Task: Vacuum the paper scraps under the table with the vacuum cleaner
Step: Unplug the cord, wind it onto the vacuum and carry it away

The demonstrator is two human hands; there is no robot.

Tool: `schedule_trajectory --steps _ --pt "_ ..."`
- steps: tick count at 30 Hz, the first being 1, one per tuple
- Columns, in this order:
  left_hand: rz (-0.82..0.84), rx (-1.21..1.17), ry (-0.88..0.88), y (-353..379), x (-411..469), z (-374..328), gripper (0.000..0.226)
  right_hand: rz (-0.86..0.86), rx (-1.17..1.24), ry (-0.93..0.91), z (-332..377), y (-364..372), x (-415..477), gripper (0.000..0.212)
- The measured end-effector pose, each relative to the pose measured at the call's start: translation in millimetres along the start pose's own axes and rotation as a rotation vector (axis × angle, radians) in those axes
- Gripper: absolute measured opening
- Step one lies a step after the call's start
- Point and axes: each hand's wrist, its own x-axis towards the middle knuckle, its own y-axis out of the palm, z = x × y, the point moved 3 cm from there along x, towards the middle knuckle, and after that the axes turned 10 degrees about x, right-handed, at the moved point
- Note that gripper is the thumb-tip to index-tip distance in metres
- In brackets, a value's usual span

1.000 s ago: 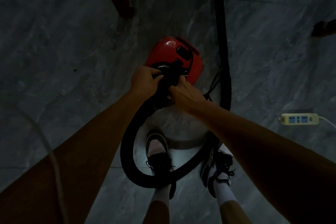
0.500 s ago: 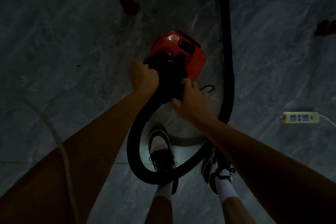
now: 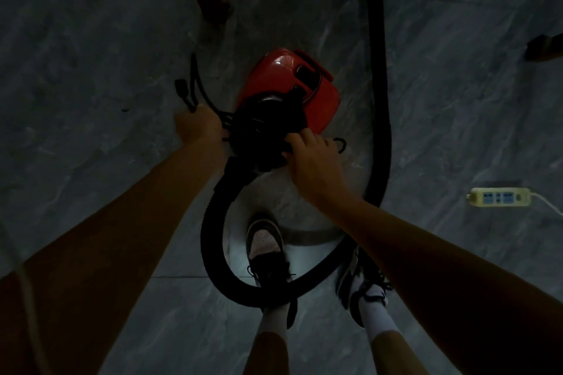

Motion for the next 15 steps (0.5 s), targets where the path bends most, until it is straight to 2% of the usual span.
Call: schedule_trajectory --steps 3,7,9,12,15 --pt "-0.006 -0.013 -0.064 -3.6 4.5 -5.1 0.038 -0.101 0.031 0.003 8.9 -6.2 10.8 0.025" --pt "-0.096 -0.063 0.046 -7.7 28.6 -14.6 0.046 -0.164 0.238 0.310 18.9 -10.4 32.5 0.023" --pt "-0.098 -0.010 0.119 -6.8 42.4 -18.6 0.048 -0.199 0.212 0.338 18.2 -8.7 36.5 0.023" --pt "-0.012 0.144 0.191 -13.0 9.9 -34.4 0.048 -0.232 0.245 0.407 5.0 -7.0 38.3 0.028" --pt "0.036 0.267 0.296 -14.0 -23.0 -24.9 0.039 -0.146 0.252 0.320 -8.4 -5.5 37.3 0.034"
